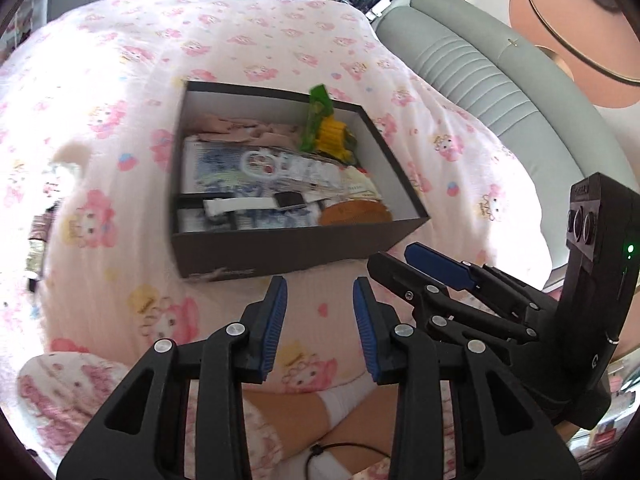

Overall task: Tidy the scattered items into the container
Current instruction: 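Withdraw the right tool toward the brown tube and white fluffy clip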

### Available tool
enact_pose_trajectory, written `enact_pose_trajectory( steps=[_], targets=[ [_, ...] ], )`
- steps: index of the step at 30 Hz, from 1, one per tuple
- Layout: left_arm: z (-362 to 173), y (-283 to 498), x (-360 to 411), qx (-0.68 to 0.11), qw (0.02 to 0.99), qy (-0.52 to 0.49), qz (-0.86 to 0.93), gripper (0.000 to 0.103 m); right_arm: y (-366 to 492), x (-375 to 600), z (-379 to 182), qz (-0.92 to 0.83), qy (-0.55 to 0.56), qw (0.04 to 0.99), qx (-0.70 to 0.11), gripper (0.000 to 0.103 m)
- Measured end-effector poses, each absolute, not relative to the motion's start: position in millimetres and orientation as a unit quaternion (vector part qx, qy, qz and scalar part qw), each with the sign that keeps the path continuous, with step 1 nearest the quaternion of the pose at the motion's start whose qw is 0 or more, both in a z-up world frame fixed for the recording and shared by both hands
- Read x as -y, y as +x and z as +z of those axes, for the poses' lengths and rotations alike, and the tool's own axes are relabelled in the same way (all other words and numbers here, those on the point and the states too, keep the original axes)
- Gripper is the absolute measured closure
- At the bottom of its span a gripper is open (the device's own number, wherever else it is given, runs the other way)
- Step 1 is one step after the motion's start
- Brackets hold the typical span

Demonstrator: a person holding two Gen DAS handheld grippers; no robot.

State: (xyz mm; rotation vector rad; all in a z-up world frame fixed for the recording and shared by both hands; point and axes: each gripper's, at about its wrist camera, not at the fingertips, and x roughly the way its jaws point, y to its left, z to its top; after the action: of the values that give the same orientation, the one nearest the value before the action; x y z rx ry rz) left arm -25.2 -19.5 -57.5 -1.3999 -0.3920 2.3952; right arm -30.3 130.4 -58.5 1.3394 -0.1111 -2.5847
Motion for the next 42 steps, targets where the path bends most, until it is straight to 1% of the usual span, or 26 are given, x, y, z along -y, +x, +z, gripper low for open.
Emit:
enact_pose_trajectory(
  steps=[8, 15, 18, 24, 27, 29, 31, 35, 42],
  targets=[
    [-67, -6, 82, 0.165, 0.129, -0.495, 0.843, 0.072, -28, -66, -66, -0.868, 0.471, 0.16, 0.008, 0.067],
    [-78, 10, 145, 0.181, 0.064, -0.496, 0.847, 0.073, -37, 1, -82, -0.843, 0.491, 0.221, -0.003, 0.067],
    [-90, 16, 177, 0.204, 0.042, -0.496, 0.843, 0.073, -40, 33, -91, -0.831, 0.501, 0.241, -0.022, 0.067],
    [-119, 13, 237, 0.244, -0.01, -0.498, 0.832, 0.072, -57, 94, -115, -0.801, 0.528, 0.278, -0.043, 0.067],
    [-140, 8, 269, 0.264, -0.042, -0.496, 0.826, 0.072, -65, 120, -124, -0.805, 0.522, 0.271, -0.08, 0.067],
    [-160, 2, 290, 0.288, -0.05, -0.501, 0.815, 0.071, -74, 132, -129, -0.803, 0.522, 0.275, -0.086, 0.067],
    [-179, -8, 304, 0.295, -0.061, -0.511, 0.805, 0.071, -88, 141, -139, -0.797, 0.533, 0.271, -0.087, 0.067],
    [-212, -28, 322, 0.317, -0.056, -0.526, 0.788, 0.071, -113, 160, -167, -0.775, 0.563, 0.275, -0.082, 0.067],
    [-238, -50, 334, 0.335, -0.039, -0.535, 0.775, 0.071, -129, 182, -195, -0.756, 0.586, 0.275, -0.095, 0.067]
  ],
)
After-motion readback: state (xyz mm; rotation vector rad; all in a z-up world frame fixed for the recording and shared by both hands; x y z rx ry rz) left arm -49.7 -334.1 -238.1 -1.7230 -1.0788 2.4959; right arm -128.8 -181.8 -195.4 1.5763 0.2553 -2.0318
